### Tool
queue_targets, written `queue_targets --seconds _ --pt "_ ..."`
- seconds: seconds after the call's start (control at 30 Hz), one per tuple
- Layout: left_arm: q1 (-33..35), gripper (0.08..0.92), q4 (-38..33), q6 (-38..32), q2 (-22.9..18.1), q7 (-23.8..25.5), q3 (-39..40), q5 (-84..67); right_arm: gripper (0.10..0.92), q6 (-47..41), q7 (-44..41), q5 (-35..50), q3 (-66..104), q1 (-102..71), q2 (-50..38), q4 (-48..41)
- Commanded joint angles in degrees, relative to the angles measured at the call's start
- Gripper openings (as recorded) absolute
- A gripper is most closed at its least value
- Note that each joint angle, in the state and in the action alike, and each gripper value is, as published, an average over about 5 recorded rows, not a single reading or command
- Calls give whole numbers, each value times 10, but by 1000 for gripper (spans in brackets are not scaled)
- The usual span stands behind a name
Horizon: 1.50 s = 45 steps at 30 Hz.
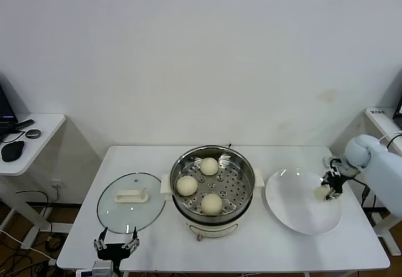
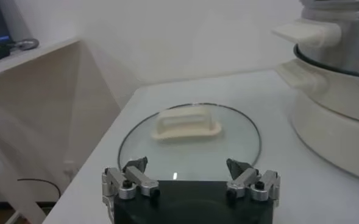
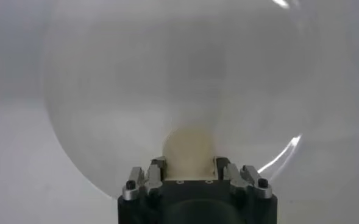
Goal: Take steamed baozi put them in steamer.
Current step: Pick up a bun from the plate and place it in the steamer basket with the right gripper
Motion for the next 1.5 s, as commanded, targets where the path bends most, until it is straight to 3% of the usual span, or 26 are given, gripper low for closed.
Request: queue_targets --seconds 0.03,0.23,0.53,1.0,1.5 --pt "-6 823 -5 0 -1 -1 1 1 509 -74 -21 214 -244 259 5 128" --pt "-6 823 -14 -3 2 -4 6 2 509 -125 -17 343 -403 451 92 172" --pt "-6 823 -31 -3 6 -2 10 -6 509 -199 19 450 -470 517 201 202" --pt "-8 823 -40 1 9 1 3 -24 509 -274 87 435 -522 448 235 255" --pt "-12 823 -37 1 7 0 4 -27 509 -292 159 413 -516 386 241 238"
